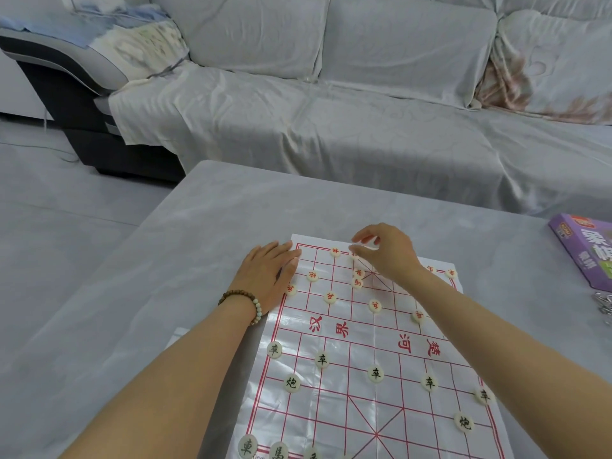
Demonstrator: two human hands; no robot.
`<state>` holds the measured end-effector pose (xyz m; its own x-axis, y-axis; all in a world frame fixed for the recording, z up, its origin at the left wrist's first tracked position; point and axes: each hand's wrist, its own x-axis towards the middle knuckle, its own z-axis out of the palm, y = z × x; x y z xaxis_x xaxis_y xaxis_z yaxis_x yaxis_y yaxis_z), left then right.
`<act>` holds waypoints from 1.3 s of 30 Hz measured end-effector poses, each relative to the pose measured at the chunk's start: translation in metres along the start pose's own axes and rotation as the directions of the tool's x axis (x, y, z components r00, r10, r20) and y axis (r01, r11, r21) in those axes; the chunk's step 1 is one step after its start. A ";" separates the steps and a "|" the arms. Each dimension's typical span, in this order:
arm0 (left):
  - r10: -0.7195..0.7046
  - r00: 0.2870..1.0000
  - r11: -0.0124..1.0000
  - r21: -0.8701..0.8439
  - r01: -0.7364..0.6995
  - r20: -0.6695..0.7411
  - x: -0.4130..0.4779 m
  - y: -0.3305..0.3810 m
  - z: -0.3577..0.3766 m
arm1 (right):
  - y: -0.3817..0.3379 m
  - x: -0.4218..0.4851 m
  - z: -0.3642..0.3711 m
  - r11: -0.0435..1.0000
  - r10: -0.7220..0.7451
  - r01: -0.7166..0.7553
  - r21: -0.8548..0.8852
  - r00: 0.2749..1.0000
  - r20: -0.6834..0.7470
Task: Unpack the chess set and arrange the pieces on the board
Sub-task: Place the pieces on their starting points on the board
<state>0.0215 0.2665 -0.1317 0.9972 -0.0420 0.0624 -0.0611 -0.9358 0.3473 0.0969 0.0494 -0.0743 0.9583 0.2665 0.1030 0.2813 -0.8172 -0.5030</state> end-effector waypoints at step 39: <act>-0.004 1.000 0.999 -0.046 0.003 -0.014 0.000 0.001 -0.001 | -0.037 0.035 0.035 0.960 -0.137 0.193 -0.201 0.955 0.264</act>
<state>0.0210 0.2661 -0.1303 0.9967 -0.0334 0.0745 -0.0599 -0.9187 0.3903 0.1178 0.1069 -0.0826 0.8632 0.5014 -0.0588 0.4656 -0.8358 -0.2910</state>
